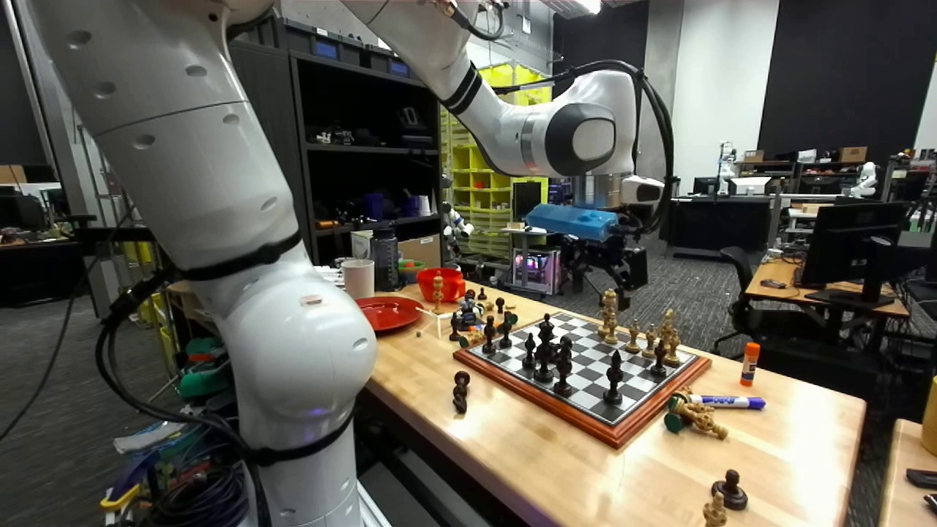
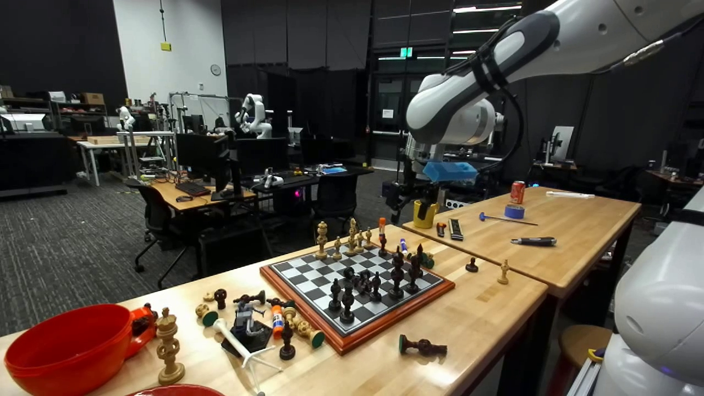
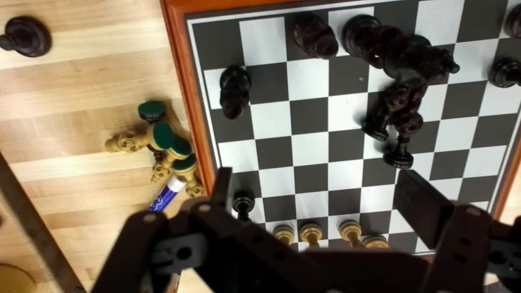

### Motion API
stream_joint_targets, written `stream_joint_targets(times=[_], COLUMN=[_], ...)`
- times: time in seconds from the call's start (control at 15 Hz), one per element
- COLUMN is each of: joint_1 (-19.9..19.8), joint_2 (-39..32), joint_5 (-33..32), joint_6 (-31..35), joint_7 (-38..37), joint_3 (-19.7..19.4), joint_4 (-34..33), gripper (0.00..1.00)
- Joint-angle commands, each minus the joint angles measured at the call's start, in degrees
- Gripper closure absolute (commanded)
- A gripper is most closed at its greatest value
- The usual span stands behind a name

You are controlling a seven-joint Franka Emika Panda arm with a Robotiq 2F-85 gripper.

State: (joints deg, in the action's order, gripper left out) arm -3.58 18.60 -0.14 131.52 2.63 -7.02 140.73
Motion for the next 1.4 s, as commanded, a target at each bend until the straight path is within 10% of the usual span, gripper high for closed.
stream_joint_targets(times=[0.0,1.33], joint_1=[-2.8,-3.6], joint_2=[-1.0,-8.0], joint_5=[-5.5,-7.0], joint_6=[-0.7,0.1], joint_7=[-6.8,-12.7], joint_3=[2.6,2.4], joint_4=[-0.7,-2.1], gripper=[0.00,0.00])
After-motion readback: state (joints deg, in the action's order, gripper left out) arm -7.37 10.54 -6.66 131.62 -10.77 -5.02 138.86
